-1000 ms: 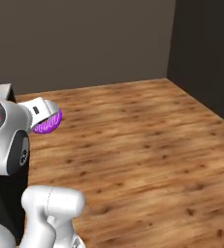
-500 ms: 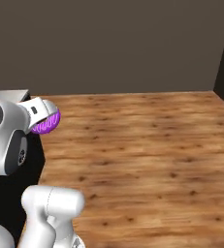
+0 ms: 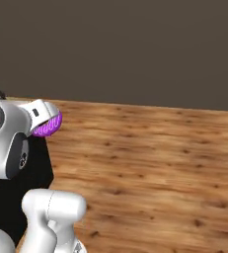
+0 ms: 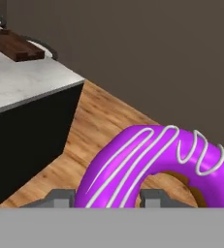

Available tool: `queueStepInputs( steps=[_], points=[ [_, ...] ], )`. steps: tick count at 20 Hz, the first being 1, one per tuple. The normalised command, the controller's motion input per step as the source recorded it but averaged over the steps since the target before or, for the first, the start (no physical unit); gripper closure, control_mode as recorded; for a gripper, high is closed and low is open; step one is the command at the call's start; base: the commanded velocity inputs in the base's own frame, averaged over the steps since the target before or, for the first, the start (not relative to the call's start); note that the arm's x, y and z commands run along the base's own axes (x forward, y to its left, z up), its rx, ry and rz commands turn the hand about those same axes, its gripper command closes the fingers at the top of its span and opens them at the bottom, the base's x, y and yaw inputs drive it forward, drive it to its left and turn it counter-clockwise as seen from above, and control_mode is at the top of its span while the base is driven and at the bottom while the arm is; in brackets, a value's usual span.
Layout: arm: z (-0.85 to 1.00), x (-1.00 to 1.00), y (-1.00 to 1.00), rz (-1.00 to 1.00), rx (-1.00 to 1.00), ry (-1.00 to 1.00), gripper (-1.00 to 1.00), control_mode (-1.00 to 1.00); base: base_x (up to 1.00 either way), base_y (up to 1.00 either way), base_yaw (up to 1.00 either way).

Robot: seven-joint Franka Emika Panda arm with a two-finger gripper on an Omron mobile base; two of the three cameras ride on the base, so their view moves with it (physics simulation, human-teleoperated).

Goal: Take the donuts from the fridge and place them on the empty tray on the dining counter.

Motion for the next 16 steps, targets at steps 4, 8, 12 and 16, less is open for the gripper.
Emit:
queueStepInputs(
  steps=[4, 8, 12, 16],
  points=[
    [0.0, 0.0, 0.0, 0.0, 0.0, 0.0, 1.0, 1.0, 1.0, -0.02, 0.57],
    [0.0, 0.0, 0.0, 0.0, 0.0, 0.0, 1.0, 1.0, 1.0, -0.01, 0.74],
    [0.0, 0.0, 0.0, 0.0, 0.0, 0.0, 1.0, 1.0, 1.0, -0.03, 0.8],
    [0.0, 0.0, 0.0, 0.0, 0.0, 0.0, 1.0, 1.0, 1.0, -0.11, 0.78]
  ],
)
